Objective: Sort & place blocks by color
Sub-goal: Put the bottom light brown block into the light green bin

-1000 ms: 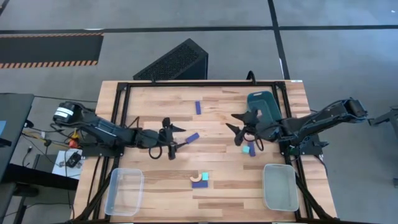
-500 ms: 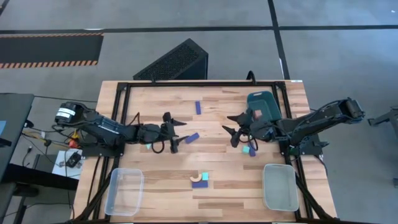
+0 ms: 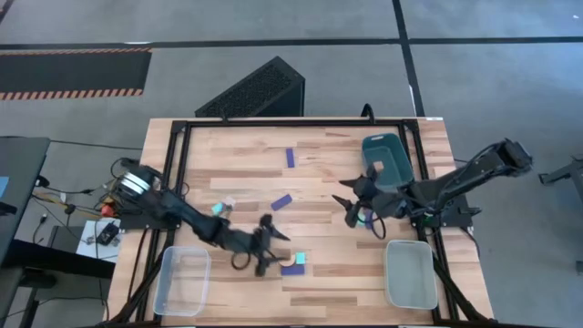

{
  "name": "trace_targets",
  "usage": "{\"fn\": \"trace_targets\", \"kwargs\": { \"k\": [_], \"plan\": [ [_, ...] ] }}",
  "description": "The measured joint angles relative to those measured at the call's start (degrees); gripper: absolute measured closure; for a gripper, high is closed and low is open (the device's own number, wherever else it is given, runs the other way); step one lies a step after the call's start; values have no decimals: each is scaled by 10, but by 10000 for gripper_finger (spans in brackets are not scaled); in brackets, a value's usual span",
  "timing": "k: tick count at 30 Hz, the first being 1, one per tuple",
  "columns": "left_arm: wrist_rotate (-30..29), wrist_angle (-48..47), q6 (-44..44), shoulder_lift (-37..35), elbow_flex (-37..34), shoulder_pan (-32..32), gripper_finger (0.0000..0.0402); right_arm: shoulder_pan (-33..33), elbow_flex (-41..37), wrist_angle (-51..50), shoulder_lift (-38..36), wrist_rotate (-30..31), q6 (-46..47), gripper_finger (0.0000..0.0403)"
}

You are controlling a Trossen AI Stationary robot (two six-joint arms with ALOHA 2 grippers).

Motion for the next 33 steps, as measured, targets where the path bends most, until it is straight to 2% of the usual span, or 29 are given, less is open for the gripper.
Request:
{"fn": "trace_targets", "kwargs": {
  "k": [2,7,10,15,19,22,25,30,33],
  "plan": [
    [-9,-57,1,26,46,-10,136,25,0,-10,0,10,31,139],
    [-37,-288,-58,43,140,-25,136,110,0,-35,0,84,98,139],
    [-59,-355,-85,43,162,-31,136,157,0,-45,0,125,132,139],
    [-69,-377,-134,43,164,-37,136,206,0,-75,0,166,189,139],
    [-115,-406,-184,43,164,-46,136,231,0,-97,0,189,232,139],
    [-140,-414,-195,43,164,-60,136,246,0,-100,8,234,246,139],
    [-151,-414,-197,43,164,-73,141,250,0,-98,8,251,247,139],
    [-150,-406,-179,43,164,-73,185,248,0,-99,8,248,253,139],
    [-125,-399,-158,43,164,-55,220,248,0,-99,8,238,254,139]
  ]
}}
